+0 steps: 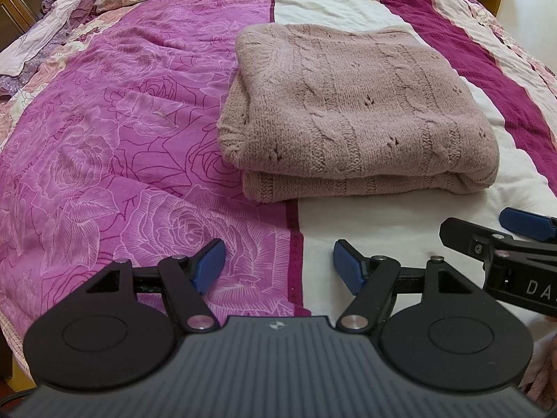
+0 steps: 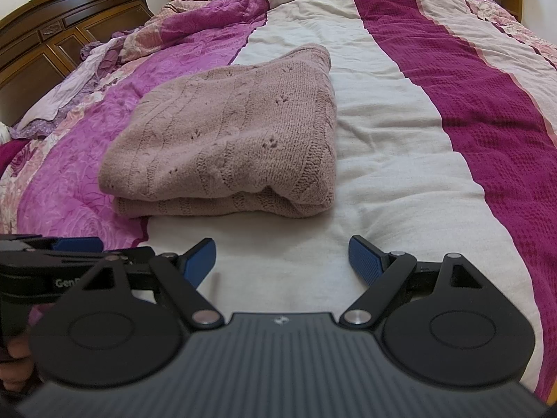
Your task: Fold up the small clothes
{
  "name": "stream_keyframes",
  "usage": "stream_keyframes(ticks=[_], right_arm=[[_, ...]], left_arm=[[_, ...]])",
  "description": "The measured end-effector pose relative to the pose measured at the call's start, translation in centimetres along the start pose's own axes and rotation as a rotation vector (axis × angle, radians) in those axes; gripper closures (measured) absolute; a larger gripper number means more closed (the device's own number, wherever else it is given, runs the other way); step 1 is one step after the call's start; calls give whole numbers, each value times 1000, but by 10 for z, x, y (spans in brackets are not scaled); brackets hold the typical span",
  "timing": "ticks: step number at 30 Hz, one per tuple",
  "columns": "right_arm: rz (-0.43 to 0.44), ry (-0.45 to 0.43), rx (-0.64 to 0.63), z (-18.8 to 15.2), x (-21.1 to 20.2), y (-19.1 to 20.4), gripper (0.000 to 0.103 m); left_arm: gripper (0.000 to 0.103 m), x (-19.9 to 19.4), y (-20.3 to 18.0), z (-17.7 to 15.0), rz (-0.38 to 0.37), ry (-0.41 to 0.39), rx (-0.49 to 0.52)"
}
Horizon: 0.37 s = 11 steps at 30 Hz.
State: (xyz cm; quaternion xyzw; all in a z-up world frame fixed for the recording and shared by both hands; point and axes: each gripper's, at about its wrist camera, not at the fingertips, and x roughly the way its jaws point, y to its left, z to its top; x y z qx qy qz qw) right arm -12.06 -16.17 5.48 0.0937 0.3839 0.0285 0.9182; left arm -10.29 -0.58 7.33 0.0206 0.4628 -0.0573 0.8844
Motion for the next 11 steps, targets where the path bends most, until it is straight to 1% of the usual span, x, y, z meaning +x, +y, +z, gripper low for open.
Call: stream_keyframes(ticks=[11], right_arm=[[0,0,0,0,0,0,18]], left_arm=[[28,0,0,0,2,2,2]])
